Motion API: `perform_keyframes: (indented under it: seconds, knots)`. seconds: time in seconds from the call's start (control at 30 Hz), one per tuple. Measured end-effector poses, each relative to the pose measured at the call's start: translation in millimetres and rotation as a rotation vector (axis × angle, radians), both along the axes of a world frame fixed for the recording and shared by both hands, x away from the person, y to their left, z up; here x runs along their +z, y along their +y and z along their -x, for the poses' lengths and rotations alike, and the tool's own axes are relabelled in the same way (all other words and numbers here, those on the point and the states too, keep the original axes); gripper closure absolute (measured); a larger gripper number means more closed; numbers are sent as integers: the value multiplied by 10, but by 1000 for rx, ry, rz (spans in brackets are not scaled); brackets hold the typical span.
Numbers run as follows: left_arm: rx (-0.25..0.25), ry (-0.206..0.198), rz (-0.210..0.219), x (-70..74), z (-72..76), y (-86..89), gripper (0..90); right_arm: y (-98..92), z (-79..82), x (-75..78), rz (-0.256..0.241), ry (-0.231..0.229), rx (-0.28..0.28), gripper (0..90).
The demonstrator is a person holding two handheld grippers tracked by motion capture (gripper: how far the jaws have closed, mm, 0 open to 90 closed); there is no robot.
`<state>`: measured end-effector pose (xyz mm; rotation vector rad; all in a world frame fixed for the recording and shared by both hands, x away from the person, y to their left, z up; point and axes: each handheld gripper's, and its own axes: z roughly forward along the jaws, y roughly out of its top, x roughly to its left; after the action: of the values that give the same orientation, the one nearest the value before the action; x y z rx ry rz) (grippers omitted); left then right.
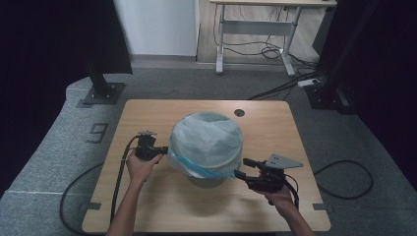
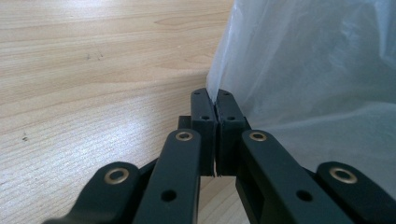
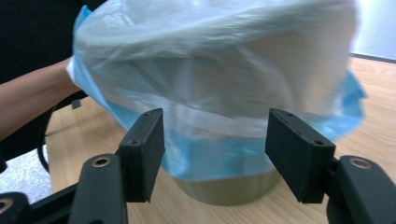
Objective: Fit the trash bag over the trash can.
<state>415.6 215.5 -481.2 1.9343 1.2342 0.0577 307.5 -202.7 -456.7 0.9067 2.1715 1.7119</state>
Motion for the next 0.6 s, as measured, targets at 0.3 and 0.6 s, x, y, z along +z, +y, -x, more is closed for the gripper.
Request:
perform_keyframes:
  seconds: [0.3, 0.6]
  knots:
    - [0, -11, 2, 6, 27, 18, 883, 226, -6, -117, 109, -56, -15, 884]
    - [-11, 11, -6, -49, 25, 8, 896, 246, -39, -453, 237, -11, 29, 890]
